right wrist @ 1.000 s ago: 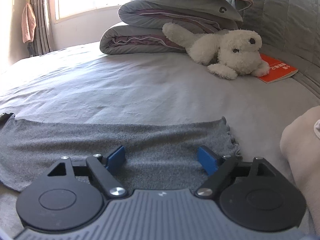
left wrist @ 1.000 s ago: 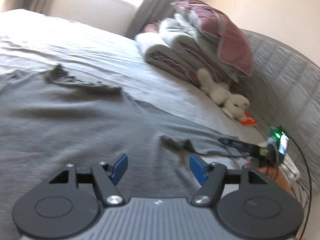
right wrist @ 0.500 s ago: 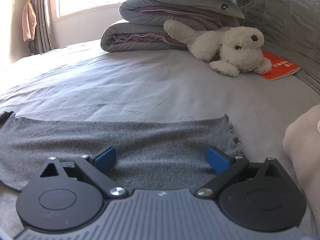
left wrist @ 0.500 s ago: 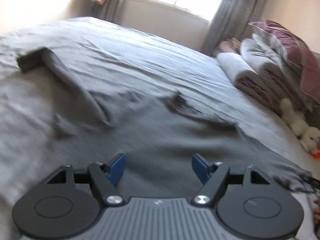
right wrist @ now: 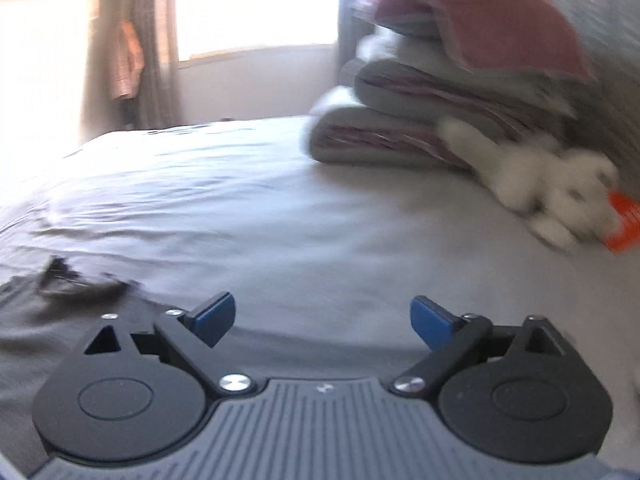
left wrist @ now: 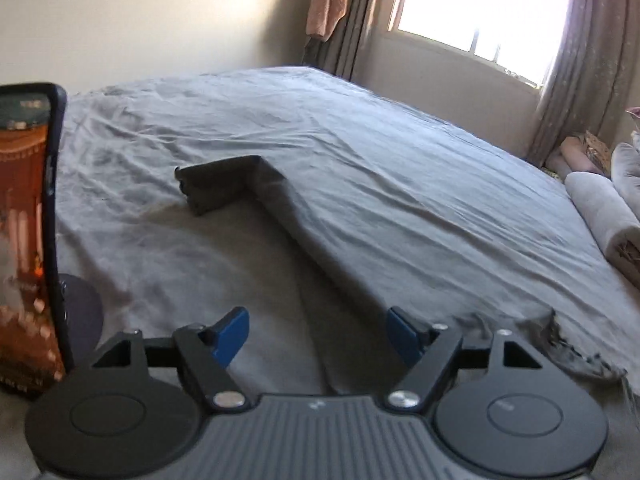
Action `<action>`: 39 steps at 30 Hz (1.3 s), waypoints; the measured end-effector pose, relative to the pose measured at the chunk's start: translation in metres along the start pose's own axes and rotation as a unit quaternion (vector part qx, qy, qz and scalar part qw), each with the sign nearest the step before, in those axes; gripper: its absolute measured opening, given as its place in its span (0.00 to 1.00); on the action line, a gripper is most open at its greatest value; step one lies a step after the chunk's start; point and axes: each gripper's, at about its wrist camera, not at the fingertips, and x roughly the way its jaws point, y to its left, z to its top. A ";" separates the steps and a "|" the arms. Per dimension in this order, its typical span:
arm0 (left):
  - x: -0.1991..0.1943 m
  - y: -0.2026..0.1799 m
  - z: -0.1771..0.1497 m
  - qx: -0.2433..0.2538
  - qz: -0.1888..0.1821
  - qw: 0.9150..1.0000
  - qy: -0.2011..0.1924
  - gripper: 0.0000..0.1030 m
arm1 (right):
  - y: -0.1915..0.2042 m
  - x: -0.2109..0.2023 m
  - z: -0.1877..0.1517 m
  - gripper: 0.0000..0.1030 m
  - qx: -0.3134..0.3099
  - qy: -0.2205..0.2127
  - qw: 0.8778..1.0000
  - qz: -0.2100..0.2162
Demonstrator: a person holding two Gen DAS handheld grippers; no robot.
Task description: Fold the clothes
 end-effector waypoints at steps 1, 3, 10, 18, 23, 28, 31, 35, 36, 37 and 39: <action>0.004 0.001 0.000 -0.001 -0.001 1.000 0.006 0.63 | 0.019 0.005 0.007 0.88 -0.016 -0.003 1.000 0.017; 0.012 0.001 -0.001 -0.003 -0.005 1.000 0.013 0.61 | 0.059 0.014 0.021 0.84 -0.051 -0.010 0.997 0.055; 0.028 -0.004 -0.001 -0.008 -0.029 1.000 0.010 0.50 | 0.212 0.039 0.026 0.73 -0.198 -0.026 0.959 0.203; 0.030 -0.013 -0.006 0.032 -0.031 0.999 0.003 0.29 | 0.302 0.065 0.008 0.72 -0.270 0.003 0.918 0.289; 0.033 -0.010 -0.004 0.030 -0.037 0.999 0.007 0.18 | 0.305 0.088 0.024 0.72 -0.196 0.043 0.936 0.290; 0.029 -0.009 -0.005 0.021 -0.030 0.999 0.005 0.09 | 0.301 0.091 0.044 0.72 -0.143 0.046 0.949 0.276; 0.026 -0.015 -0.007 0.027 -0.010 1.000 0.001 0.08 | 0.308 0.094 0.045 0.72 -0.144 0.049 0.949 0.278; 0.020 -0.020 -0.008 0.030 0.016 0.999 -0.002 0.08 | 0.331 0.107 0.033 0.73 -0.173 0.072 0.943 0.274; 0.019 -0.020 -0.009 0.030 0.021 0.999 -0.002 0.08 | 0.336 0.109 0.029 0.73 -0.179 0.078 0.941 0.275; 0.017 -0.021 -0.010 0.031 0.027 0.999 -0.003 0.08 | 0.339 0.110 0.026 0.73 -0.182 0.081 0.939 0.279; 0.015 -0.021 -0.012 0.034 0.039 0.999 -0.005 0.06 | 0.344 0.113 0.019 0.73 -0.182 0.087 0.935 0.291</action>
